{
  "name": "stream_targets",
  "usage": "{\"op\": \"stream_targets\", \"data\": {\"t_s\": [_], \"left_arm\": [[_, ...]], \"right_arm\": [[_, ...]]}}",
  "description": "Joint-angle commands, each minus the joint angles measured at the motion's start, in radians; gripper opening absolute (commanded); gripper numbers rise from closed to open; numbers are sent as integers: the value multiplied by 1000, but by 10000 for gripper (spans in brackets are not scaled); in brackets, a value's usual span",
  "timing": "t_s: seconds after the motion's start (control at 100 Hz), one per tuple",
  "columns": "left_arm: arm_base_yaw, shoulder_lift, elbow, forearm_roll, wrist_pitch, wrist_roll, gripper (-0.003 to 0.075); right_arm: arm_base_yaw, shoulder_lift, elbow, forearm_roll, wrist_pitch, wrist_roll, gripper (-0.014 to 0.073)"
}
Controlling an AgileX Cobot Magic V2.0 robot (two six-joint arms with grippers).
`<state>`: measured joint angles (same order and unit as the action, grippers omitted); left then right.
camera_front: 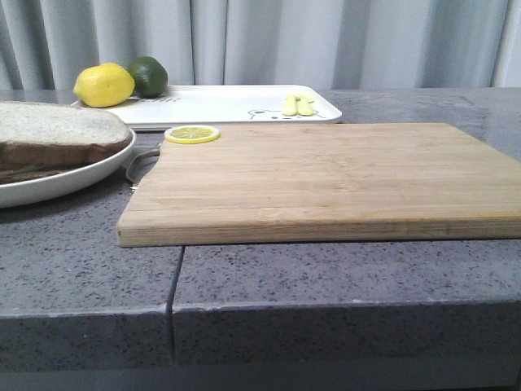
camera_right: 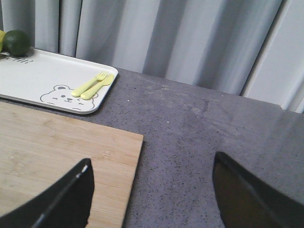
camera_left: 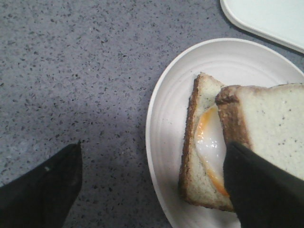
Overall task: Place bread and move sandwich to tray
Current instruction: 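Move the left gripper to the plate rim and grasp it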
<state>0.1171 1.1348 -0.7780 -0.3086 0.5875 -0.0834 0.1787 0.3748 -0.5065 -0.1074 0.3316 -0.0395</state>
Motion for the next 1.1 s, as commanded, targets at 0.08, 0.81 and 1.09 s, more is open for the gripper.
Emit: {"op": "stream_targets", "data": {"t_s": [0.08,0.81,1.09], "left_arm": [[3,38,-37,-28,-70,-10,567],[3,161,-37,-66,-116,-10,567],[3,161,-37,-66,-124,-10,567]], "right_arm": [[-8,7,-22,-11,-74,1,520],[-8,7,-22,-11,-70,1,520],[-8,7,-22,-11,-70,1,520]]}}
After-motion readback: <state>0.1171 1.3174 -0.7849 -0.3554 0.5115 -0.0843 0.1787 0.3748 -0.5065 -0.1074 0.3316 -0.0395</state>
